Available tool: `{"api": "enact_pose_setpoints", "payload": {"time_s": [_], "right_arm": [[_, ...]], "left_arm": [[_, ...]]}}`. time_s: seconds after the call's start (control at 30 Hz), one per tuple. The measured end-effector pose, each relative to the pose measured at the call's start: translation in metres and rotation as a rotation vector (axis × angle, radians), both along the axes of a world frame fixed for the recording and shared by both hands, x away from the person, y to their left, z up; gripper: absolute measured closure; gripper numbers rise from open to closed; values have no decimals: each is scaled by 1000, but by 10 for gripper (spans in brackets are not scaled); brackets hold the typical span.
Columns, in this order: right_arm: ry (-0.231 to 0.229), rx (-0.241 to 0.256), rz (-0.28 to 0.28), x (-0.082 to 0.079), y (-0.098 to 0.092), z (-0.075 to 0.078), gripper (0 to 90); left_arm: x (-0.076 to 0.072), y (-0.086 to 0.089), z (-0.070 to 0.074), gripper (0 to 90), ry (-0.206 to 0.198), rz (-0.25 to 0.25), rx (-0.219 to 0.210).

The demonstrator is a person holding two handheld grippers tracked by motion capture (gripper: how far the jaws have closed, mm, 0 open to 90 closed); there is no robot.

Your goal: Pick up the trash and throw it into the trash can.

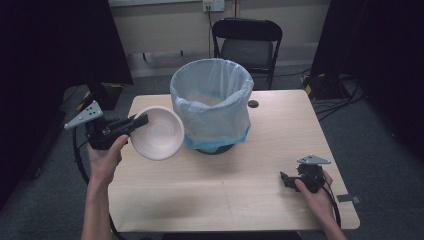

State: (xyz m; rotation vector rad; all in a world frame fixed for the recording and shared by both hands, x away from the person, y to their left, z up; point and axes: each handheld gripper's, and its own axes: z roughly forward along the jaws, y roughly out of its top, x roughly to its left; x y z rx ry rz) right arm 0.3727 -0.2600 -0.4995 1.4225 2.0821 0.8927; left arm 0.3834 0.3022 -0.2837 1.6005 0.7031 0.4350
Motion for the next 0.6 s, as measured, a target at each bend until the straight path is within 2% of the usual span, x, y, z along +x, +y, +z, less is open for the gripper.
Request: {"api": "enact_pose_setpoints", "payload": {"time_s": [0.1,0.2,0.3,0.4,0.6], "right_arm": [[0,0,0,0,0,0,108],[0,0,0,0,0,0,108],[0,0,0,0,0,0,108],[0,0,0,0,0,0,108],[0,0,0,0,0,0,108]], "left_arm": [[5,-4,10,826,-14,5,-2],[13,-6,26,826,-41,10,-39],[16,-11,31,826,-46,37,-37],[24,-24,38,826,-55,33,-44],[41,-38,49,827,-55,16,-47]]}}
